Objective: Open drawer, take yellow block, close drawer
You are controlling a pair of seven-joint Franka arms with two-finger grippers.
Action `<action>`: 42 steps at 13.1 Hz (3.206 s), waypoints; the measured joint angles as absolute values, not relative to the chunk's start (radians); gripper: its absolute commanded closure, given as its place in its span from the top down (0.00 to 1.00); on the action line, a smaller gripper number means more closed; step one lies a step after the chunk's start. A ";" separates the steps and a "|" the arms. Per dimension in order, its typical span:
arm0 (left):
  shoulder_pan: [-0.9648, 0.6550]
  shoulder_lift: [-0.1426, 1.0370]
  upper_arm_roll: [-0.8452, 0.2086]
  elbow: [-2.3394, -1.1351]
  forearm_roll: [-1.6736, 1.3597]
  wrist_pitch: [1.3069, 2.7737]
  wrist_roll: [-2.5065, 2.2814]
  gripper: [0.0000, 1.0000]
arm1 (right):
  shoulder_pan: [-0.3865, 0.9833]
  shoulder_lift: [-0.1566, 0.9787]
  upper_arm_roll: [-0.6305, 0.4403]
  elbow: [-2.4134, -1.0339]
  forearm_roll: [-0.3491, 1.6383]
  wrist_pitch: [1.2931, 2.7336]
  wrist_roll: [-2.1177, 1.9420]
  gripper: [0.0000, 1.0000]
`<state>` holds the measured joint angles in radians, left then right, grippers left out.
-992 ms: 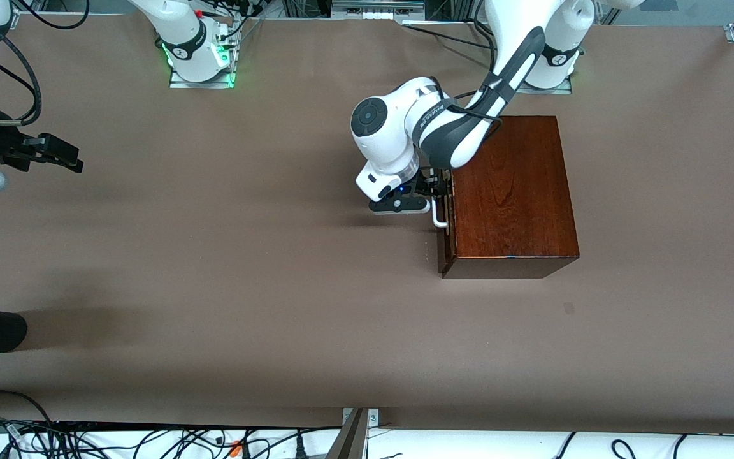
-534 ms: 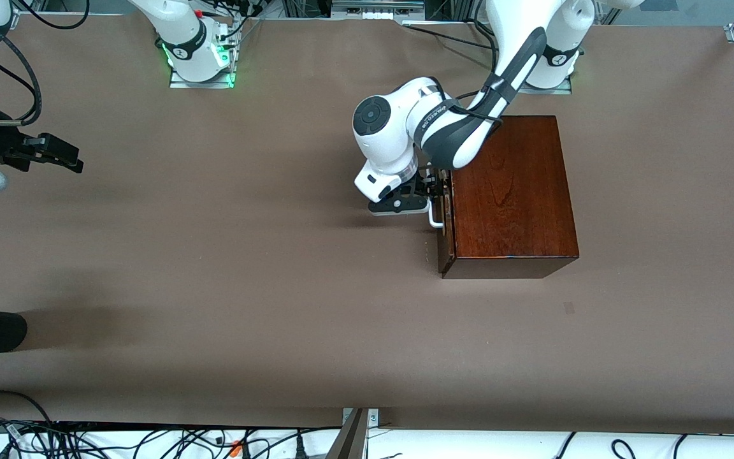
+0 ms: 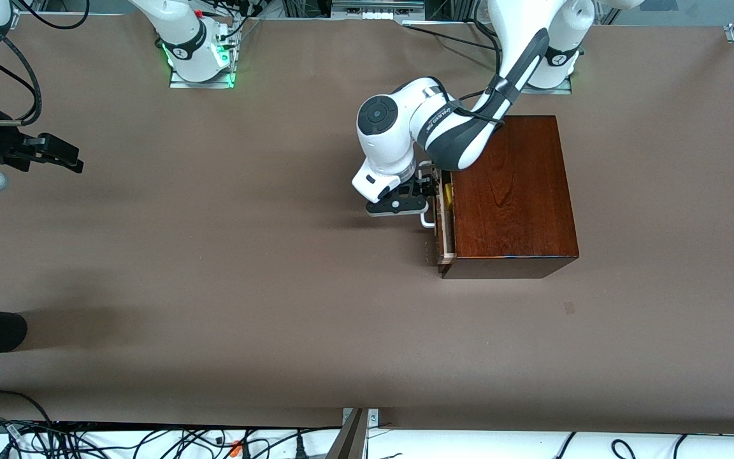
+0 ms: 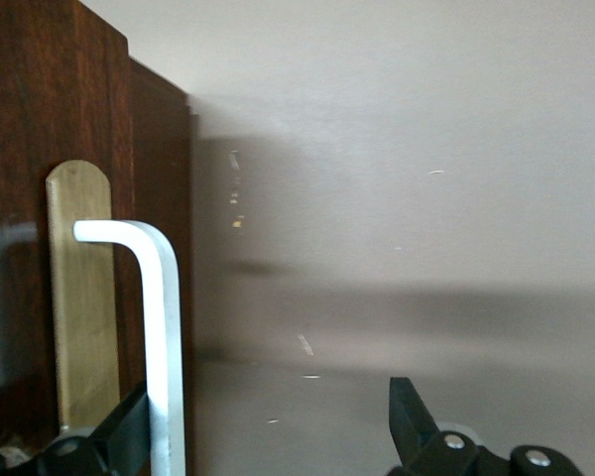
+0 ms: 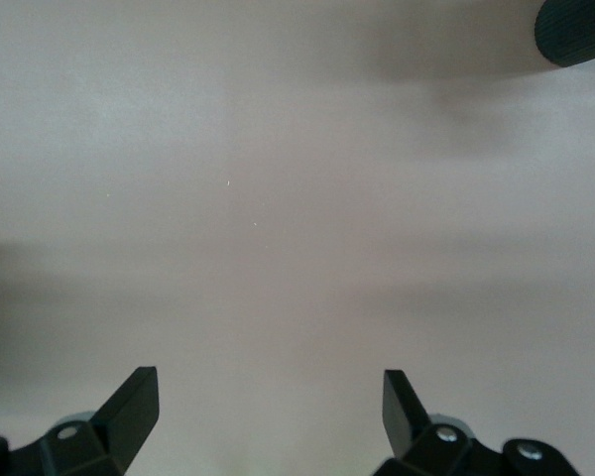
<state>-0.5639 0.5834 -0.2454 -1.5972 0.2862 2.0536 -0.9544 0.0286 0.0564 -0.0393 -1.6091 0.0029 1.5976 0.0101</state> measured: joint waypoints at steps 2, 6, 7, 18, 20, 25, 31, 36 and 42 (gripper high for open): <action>-0.573 0.586 -0.248 -1.597 0.268 2.107 -0.954 1.00 | 0.029 0.056 -0.039 -1.609 0.003 1.598 0.010 1.00; -0.579 0.588 -0.248 -1.597 0.255 2.149 -0.955 1.00 | 0.029 0.056 -0.039 -1.609 0.003 1.598 0.010 1.00; -0.579 0.588 -0.248 -1.597 0.255 2.149 -0.955 1.00 | 0.029 0.056 -0.039 -1.609 0.003 1.598 0.010 1.00; -0.579 0.588 -0.248 -1.595 0.252 2.150 -0.956 1.00 | 0.029 0.056 -0.039 -1.609 0.003 1.598 0.010 1.00; -0.578 0.584 -0.248 -1.593 0.243 2.150 -0.955 1.00 | 0.029 0.056 -0.039 -1.609 0.003 1.598 0.010 1.00; -0.583 0.549 -0.260 -1.490 0.229 2.042 -0.949 1.00 | 0.029 0.056 -0.039 -1.609 0.003 1.598 0.010 1.00; -0.511 0.502 -0.245 -1.320 0.229 1.705 -0.777 1.00 | 0.029 0.057 -0.039 -1.609 0.003 1.598 0.010 1.00; -0.302 0.372 -0.242 -1.286 0.228 1.500 -0.464 1.00 | 0.029 0.056 -0.025 -1.609 0.025 1.602 0.010 1.00; -0.013 0.234 -0.233 -1.286 0.080 1.351 -0.181 1.00 | 0.039 0.056 0.171 -1.602 0.061 1.607 0.358 1.00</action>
<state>-0.0129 0.2340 -0.2326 -1.2863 0.0805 1.3512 -0.1807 0.0394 0.0560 0.1705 -1.6016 0.0612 1.6073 0.3583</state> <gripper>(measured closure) 0.000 0.000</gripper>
